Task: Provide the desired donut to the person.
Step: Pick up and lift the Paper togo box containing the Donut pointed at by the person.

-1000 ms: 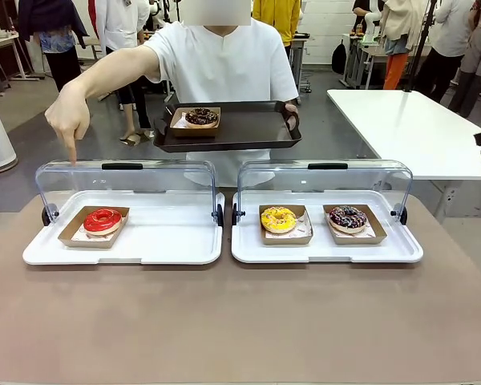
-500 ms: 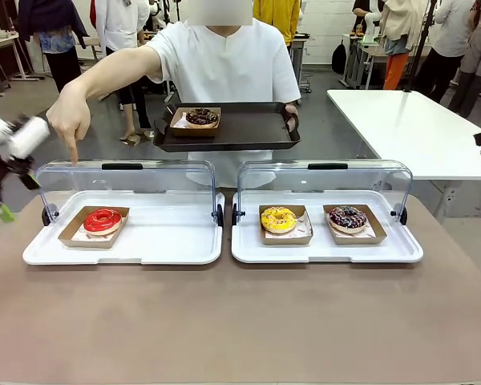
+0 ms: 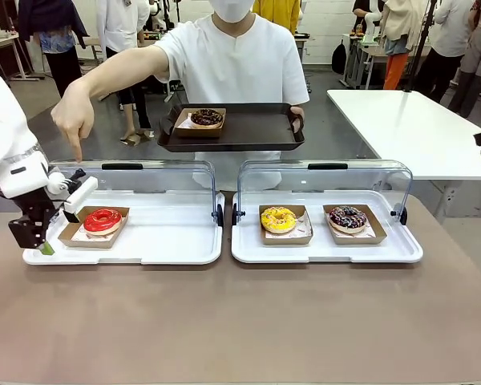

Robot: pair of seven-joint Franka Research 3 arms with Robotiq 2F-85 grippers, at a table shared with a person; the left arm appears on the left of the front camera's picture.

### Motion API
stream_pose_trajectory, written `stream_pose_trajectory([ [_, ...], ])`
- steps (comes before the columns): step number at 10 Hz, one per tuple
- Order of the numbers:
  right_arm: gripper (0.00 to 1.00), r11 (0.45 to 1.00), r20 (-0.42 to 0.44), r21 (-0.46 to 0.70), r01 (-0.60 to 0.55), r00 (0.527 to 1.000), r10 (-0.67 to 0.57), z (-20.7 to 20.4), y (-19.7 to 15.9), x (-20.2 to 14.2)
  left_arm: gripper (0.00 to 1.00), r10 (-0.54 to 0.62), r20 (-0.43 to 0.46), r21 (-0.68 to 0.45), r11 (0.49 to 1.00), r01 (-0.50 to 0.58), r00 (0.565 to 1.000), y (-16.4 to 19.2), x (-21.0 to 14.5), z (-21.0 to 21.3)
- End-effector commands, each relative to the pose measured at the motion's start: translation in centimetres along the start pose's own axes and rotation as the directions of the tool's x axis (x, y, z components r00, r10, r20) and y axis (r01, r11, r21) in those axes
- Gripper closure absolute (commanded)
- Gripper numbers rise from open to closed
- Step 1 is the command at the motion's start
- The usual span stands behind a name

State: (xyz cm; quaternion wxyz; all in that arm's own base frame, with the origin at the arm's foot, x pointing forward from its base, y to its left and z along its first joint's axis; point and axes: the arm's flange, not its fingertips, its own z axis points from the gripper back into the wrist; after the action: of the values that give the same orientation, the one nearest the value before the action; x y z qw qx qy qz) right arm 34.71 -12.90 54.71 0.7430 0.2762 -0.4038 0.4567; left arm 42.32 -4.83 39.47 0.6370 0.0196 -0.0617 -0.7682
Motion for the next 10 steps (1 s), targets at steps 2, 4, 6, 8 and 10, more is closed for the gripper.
stream_pose_trajectory([
  [2, 0.00, 1.000, 0.024, 0.003, -0.008, 1.000, 0.008, -0.2, -0.1, 0.0, 0.00, 0.013, -0.007, -0.018, 1.000, -0.013, 1.000, 2.1, -1.2, -2.2],
  [4, 0.00, 1.000, 0.024, 0.003, -0.008, 1.000, 0.008, -0.2, -0.1, 0.0, 0.00, -0.011, 0.003, -0.055, 0.998, 0.011, 1.000, 2.5, -1.9, -3.1],
  [6, 0.00, 1.000, 0.024, 0.003, -0.008, 1.000, 0.008, -0.2, -0.1, 0.0, 0.00, -0.033, 0.006, -0.067, 0.997, 0.033, 0.999, 3.0, -2.5, -3.6],
  [8, 0.00, 1.000, 0.024, 0.003, -0.008, 1.000, 0.008, -0.2, -0.1, 0.0, 0.00, -0.018, 0.046, -0.040, 0.999, 0.020, 0.999, 3.2, -3.4, -3.1],
  [10, 0.00, 1.000, 0.024, 0.003, -0.008, 1.000, 0.008, -0.2, -0.1, 0.0, 0.00, -0.010, 0.005, -0.061, 0.998, 0.010, 1.000, 2.7, -2.0, -3.7],
])
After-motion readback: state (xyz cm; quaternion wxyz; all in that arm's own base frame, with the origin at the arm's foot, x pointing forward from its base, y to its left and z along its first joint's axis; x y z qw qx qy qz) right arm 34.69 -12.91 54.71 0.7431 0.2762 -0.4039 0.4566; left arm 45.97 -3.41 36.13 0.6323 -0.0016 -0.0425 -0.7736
